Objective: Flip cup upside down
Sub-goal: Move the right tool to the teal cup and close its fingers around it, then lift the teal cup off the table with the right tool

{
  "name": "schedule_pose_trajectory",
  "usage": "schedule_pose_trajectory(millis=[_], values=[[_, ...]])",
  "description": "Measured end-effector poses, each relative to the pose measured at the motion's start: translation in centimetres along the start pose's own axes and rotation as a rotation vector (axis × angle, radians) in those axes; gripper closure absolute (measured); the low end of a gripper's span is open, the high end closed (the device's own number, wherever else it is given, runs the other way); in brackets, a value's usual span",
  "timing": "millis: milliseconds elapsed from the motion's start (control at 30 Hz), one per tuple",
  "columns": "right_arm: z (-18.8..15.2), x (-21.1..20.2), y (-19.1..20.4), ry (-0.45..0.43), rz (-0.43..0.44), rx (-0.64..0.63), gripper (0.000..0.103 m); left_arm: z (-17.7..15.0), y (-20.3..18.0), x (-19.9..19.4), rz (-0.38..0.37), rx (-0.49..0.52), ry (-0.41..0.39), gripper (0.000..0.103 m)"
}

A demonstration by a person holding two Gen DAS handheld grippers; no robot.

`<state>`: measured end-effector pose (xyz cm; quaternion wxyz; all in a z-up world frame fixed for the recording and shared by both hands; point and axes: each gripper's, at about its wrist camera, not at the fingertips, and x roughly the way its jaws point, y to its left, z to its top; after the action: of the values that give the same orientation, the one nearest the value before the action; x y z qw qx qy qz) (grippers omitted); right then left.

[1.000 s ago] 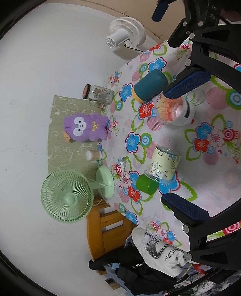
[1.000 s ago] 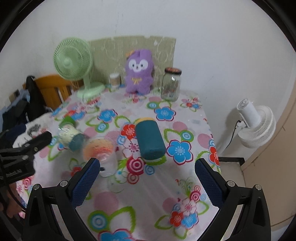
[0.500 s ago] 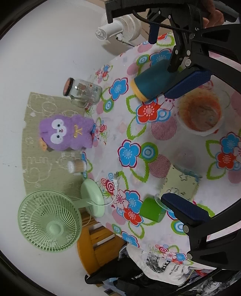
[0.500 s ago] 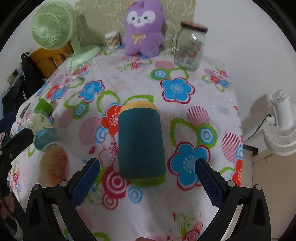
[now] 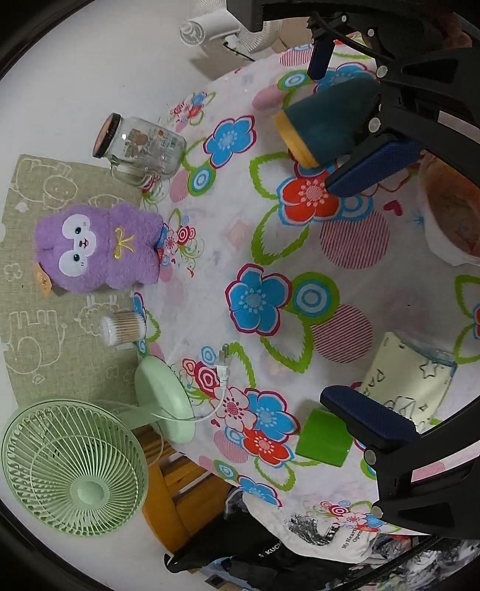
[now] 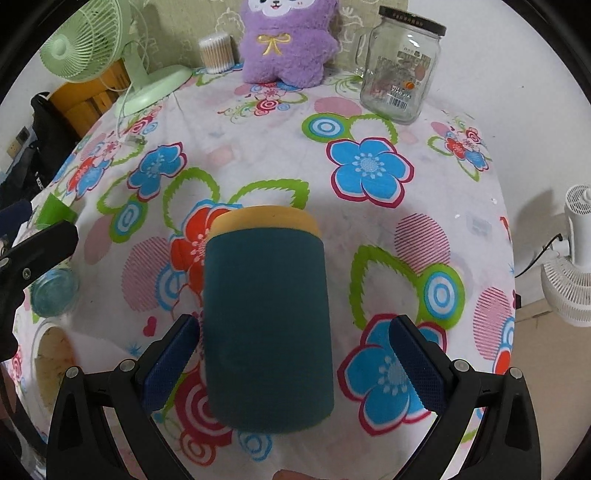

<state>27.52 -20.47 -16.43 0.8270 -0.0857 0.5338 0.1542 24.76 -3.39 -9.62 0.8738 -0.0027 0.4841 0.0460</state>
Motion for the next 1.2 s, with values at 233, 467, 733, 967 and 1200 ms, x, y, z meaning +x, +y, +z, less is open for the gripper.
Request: schedule_pose_trajectory(millis=[233, 467, 733, 967, 1200], values=[[0.5, 1.8, 0.2, 0.054, 0.058, -0.006, 0.030, 0.1, 0.3, 0.9, 0.008, -0.006, 0.019, 0.000], [0.2, 1.6, 0.7, 0.052, 0.046, 0.001, 0.035, 0.0, 1.4, 0.0, -0.012, -0.035, 0.010, 0.000], [-0.2, -1.8, 1.1, -0.017, 0.000, 0.000, 0.035, -0.6, 2.0, -2.9, -0.047, -0.033, -0.029, 0.000], [-2.5, -6.5, 2.2, -0.084, -0.021, -0.006, 0.035, -2.2, 2.7, -6.0, -0.074, -0.036, -0.063, 0.000], [-6.9, -11.1, 3.8, -0.134, -0.018, -0.030, 0.035, -4.9, 3.6, -8.9, -0.076, -0.040, -0.099, 0.000]])
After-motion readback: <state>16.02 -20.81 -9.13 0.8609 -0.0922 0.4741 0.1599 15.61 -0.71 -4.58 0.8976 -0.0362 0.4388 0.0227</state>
